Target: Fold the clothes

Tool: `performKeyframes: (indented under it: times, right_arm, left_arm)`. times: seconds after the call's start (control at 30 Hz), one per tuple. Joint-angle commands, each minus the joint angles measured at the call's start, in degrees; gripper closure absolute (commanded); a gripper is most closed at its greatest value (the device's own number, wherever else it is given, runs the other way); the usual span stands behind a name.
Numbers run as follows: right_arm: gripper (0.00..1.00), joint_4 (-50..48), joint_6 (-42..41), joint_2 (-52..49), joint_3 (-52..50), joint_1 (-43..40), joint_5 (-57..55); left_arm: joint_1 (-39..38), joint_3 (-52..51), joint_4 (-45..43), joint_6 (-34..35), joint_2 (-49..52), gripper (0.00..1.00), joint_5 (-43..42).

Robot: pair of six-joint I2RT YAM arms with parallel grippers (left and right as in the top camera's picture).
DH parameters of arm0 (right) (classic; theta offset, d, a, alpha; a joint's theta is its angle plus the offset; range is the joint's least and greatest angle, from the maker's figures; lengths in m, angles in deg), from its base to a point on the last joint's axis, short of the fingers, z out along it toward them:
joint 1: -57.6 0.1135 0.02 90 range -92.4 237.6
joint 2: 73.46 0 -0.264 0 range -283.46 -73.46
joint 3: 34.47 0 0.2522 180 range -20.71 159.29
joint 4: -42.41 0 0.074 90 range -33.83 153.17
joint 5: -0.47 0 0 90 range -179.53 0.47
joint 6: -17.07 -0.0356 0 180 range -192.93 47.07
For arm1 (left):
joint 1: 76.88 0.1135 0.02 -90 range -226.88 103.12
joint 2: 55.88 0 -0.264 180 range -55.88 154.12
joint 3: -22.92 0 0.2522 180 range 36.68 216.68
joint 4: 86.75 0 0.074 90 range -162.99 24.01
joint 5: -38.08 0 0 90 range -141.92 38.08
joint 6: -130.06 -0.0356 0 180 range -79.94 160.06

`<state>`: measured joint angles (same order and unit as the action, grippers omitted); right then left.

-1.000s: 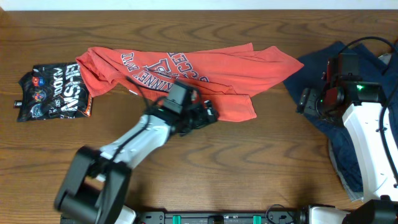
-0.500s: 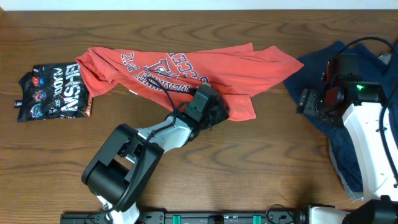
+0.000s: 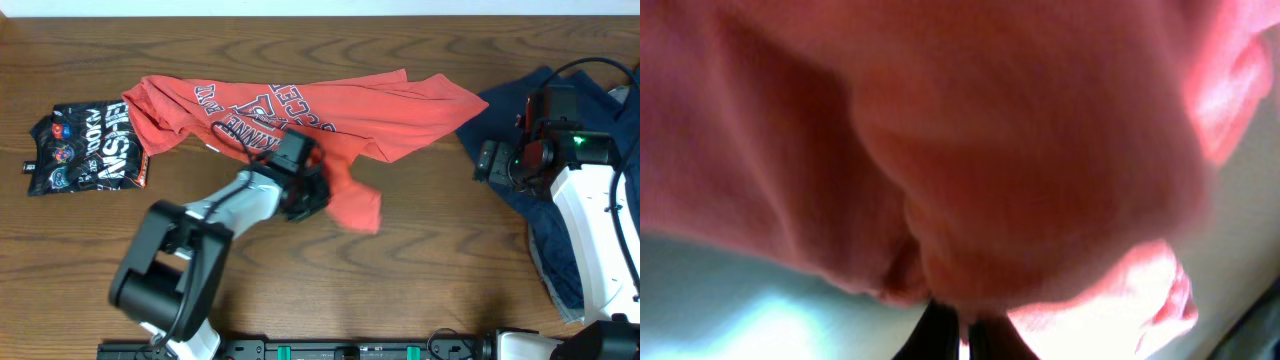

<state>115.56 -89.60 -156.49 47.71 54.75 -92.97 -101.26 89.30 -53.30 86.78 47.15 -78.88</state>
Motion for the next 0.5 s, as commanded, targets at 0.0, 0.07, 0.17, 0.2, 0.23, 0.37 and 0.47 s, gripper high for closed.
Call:
performKeyframes:
  times: [0.0,0.07,0.17,0.2,0.23,0.37,0.47]
  right_arm:
    - [0.05,-0.04,1.11,-0.37,0.11,-0.24,-0.11]
    - [0.04,-0.04,1.57,-1.07,-0.09,-0.24,1.11]
    - [0.05,-0.46,3.34,-2.64,-0.76,-0.17,5.62]
    - [0.06,-0.48,3.48,-3.3,-0.96,-0.17,6.6]
    - [0.06,-0.48,3.48,-4.17,-1.18,-0.15,7.13]
    - [0.07,-1.22,3.45,-7.02,-2.1,-0.09,7.37]
    - [0.07,-2.97,3.45,-9.09,-3.13,-0.09,7.34]
  left_arm:
    - [5.44,-2.91,12.76,-11.19,-1.57,0.94,-1.81]
    - [9.29,-2.91,20.92,-12.24,-4.7,0.94,4.04]
    - [15.26,-2.91,29.49,-12.22,-9.81,0.94,13.27]
    - [17.53,-2.91,31.52,-12.24,-11.67,0.94,15.58]
    - [19.96,-2.91,33.2,-12.22,-13.55,0.94,17.14]
    - [28.89,-2.91,36.94,-12.81,-19.67,0.94,18.29]
    - [34.23,-2.91,38.07,-14.25,-22.71,0.94,18.25]
